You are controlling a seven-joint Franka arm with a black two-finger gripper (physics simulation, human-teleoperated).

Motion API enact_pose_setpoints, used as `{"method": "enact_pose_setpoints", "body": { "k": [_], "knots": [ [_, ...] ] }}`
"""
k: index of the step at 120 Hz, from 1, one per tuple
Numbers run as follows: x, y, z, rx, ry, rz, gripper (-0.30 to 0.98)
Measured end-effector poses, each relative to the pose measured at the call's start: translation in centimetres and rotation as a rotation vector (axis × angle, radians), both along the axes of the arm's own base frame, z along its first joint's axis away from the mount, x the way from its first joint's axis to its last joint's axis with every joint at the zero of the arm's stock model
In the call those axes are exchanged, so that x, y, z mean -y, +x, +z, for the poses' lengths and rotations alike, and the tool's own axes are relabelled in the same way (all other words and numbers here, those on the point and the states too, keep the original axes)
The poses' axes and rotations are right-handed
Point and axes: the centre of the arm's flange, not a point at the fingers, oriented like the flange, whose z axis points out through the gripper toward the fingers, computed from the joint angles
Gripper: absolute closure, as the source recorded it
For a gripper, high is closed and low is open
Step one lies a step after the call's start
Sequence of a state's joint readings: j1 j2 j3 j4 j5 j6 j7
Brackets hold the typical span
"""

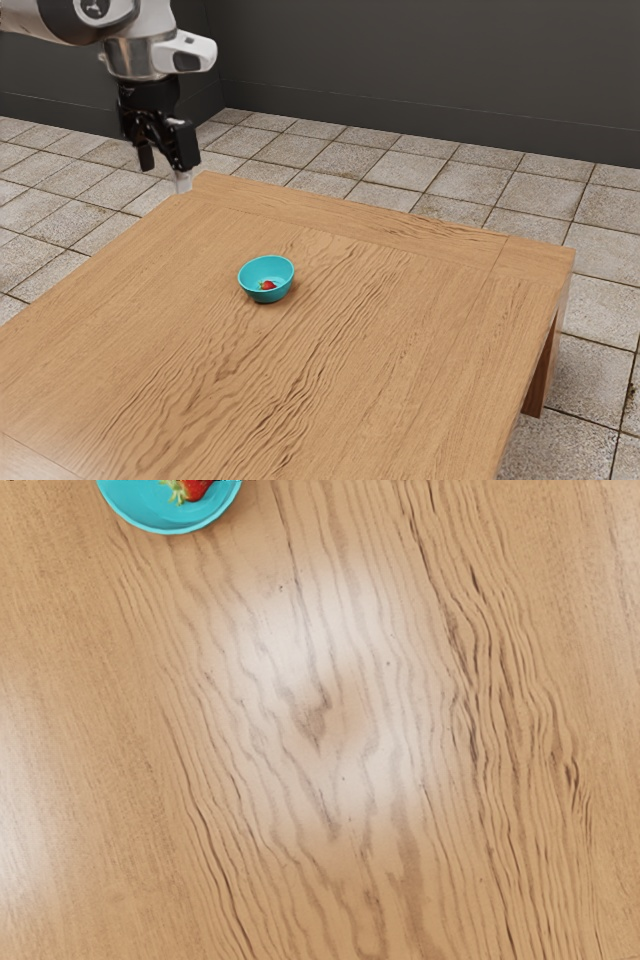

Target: Take strawberry from the bowl

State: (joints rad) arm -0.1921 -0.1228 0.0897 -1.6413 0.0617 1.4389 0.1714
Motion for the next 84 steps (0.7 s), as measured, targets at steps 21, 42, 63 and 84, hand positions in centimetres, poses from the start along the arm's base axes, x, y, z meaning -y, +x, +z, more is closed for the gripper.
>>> {"method": "enact_pose_setpoints", "body": {
  "k": [21, 42, 63, 84],
  "knots": [
    [0.0, -0.2, 0.4, 0.012, 0.005, 0.011, 0.0],
    [3.3, 2.8, -3.6, -0.043, 0.016, -0.077, 0.0],
    [2.0, 9.4, -13.3, -0.108, 0.004, -0.224, 0.0],
    [-3.1, 14.0, -20.1, -0.098, -0.024, -0.383, 0.0]
  ]
}}
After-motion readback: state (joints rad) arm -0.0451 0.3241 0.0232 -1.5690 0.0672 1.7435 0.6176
